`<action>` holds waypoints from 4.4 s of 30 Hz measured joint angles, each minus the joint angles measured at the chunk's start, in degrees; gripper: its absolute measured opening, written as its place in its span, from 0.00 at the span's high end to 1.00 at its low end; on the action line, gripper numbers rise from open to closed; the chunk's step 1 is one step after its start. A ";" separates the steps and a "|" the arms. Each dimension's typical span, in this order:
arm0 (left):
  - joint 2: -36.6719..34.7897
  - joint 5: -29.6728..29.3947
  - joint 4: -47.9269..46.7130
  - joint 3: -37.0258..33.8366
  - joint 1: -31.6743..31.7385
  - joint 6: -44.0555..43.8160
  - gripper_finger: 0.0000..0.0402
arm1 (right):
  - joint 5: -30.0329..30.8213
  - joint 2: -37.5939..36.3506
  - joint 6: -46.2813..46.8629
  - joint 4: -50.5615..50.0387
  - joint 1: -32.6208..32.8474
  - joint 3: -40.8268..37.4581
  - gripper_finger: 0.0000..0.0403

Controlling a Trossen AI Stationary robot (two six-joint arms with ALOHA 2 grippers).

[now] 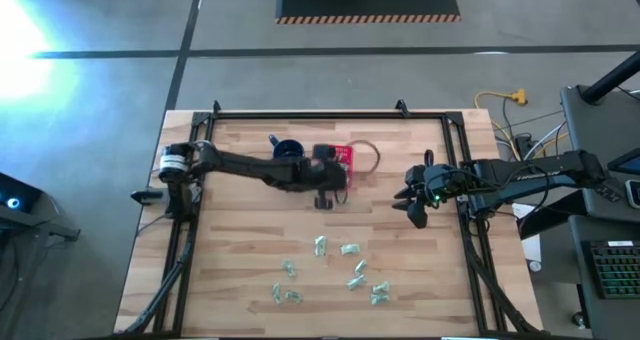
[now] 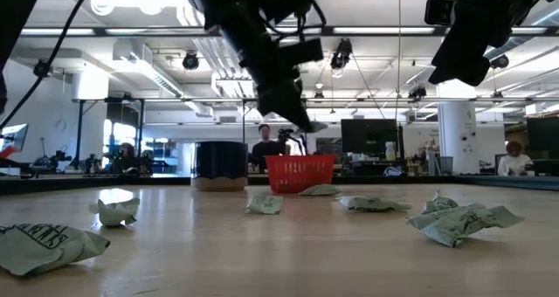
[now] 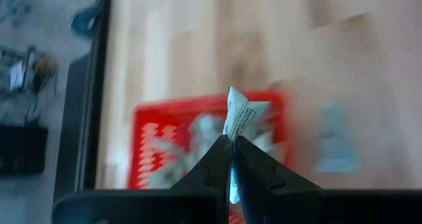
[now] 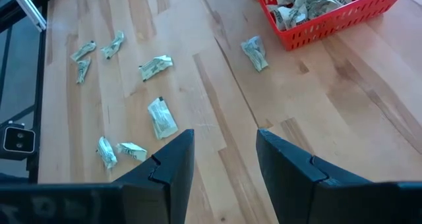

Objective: Pick and place Stevia / Truvia into bins
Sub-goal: Put the stevia packet into the basket

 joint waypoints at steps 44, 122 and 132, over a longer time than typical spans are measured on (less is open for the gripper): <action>-37.99 5.22 -16.89 -11.66 -3.20 -30.44 0.56 | 3.79 44.60 -22.68 29.55 -2.39 10.07 0.62; -44.72 1.96 -12.14 -20.35 -9.04 -43.13 0.56 | 15.80 47.80 -22.90 13.95 -13.82 21.02 0.96; -44.70 2.22 -12.05 -20.35 -9.08 -43.51 0.56 | 8.37 47.67 -23.63 11.53 -16.85 24.10 0.68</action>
